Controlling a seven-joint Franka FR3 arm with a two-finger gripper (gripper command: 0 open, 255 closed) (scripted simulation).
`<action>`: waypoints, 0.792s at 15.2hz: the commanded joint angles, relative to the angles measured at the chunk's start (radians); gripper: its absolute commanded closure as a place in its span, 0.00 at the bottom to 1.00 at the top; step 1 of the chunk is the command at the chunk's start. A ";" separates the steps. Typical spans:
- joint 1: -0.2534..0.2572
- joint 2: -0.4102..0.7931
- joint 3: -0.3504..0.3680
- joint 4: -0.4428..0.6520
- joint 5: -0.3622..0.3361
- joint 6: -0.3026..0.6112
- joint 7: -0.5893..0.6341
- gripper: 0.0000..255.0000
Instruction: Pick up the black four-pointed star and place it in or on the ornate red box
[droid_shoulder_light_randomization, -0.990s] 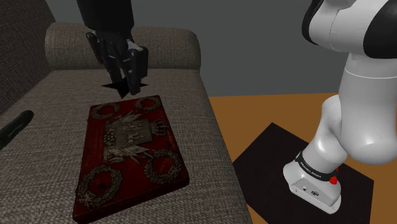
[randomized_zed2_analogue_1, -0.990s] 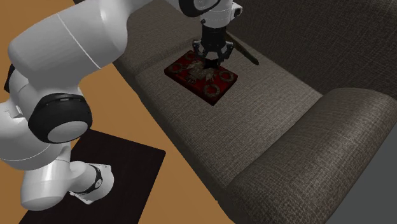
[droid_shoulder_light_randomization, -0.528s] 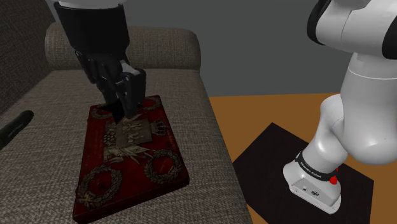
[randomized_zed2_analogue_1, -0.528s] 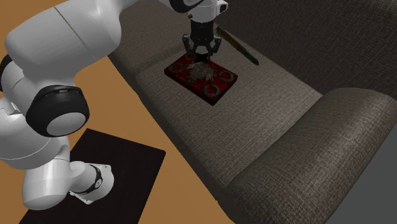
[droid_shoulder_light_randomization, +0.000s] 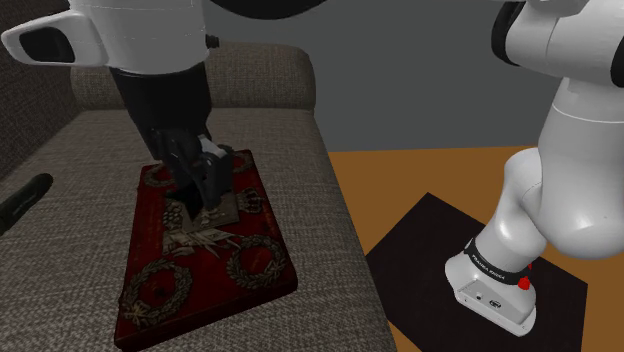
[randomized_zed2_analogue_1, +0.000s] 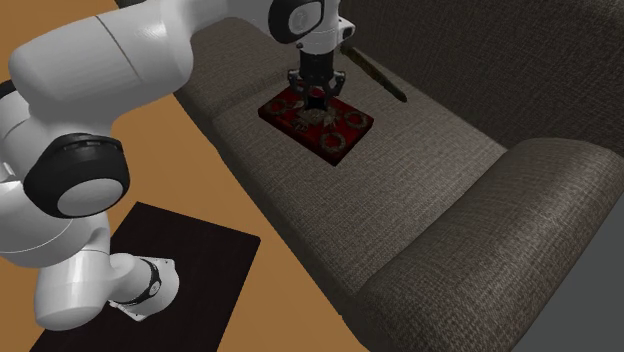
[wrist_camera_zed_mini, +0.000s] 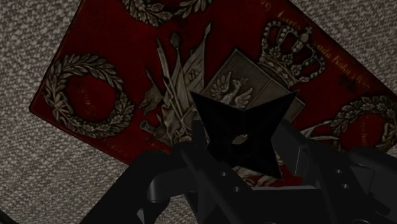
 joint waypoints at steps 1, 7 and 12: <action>-0.005 -0.007 -0.001 -0.040 0.002 0.035 -0.001 1.00; -0.008 -0.011 -0.001 -0.073 0.004 0.063 -0.001 1.00; -0.009 -0.010 -0.002 -0.074 0.004 0.065 -0.002 0.00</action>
